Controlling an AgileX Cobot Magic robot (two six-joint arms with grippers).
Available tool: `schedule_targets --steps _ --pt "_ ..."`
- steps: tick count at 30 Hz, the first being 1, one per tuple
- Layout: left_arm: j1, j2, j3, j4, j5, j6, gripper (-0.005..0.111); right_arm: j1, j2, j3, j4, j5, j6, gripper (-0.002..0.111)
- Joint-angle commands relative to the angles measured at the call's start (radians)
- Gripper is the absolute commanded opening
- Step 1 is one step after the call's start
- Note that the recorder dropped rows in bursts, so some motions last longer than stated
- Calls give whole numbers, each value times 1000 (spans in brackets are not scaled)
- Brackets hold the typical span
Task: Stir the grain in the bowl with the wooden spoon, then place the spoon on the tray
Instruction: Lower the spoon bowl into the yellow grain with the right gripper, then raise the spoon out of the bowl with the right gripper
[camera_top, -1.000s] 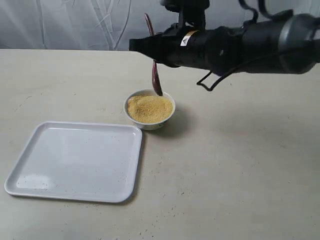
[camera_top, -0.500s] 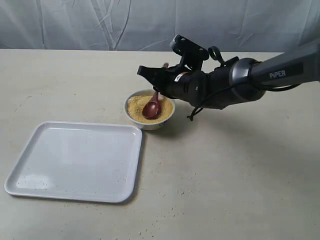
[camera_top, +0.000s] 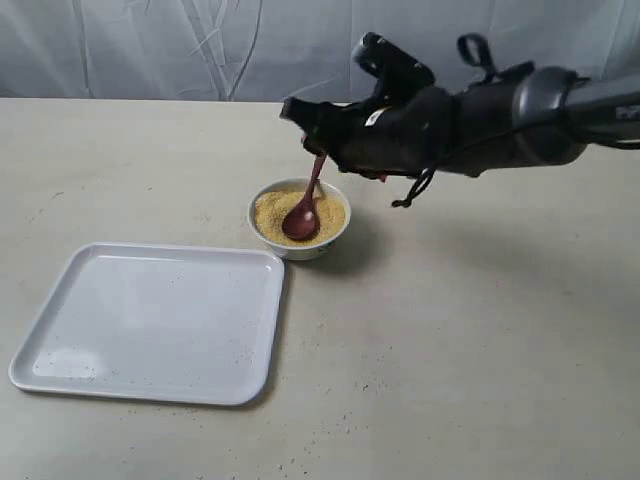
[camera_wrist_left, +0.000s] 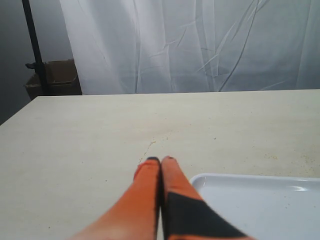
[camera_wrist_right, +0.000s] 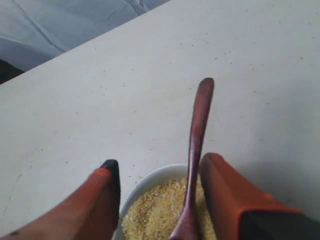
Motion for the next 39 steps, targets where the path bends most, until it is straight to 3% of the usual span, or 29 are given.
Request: schedule_targets --steps 1,3,5,7,11,17,21,30,33,38,39 --pt "1 -5 5 -3 -5 -3 0 -160 -55 -93 -50 367 -119 50" --pt "1 -5 5 -3 -5 -3 0 -249 -33 -181 91 597 -397 50" --pt "1 -5 5 -3 -5 -3 0 -370 45 -274 487 902 -789 50" --pt "1 -5 5 -3 -5 -3 0 -420 112 -290 706 985 -971 50" --pt "1 -5 5 -3 -5 -3 0 -416 256 -304 954 986 -1178 50" --pt "1 -5 5 -3 -5 -3 0 -411 409 -416 979 1026 -1182 50" --pt "1 -5 5 -3 -5 -3 0 -399 465 -461 1007 1032 -1190 57" --pt "1 -5 5 -3 -5 -3 0 -346 549 -530 1105 1034 -1212 56" --pt "1 -5 5 -3 -3 -3 0 -336 559 -532 1113 1030 -1212 44" --pt "1 -5 5 -3 -3 -3 0 -336 559 -532 1172 1034 -1212 2" --pt "1 -5 5 -3 -3 -3 0 -339 557 -532 1199 1037 -1212 0"
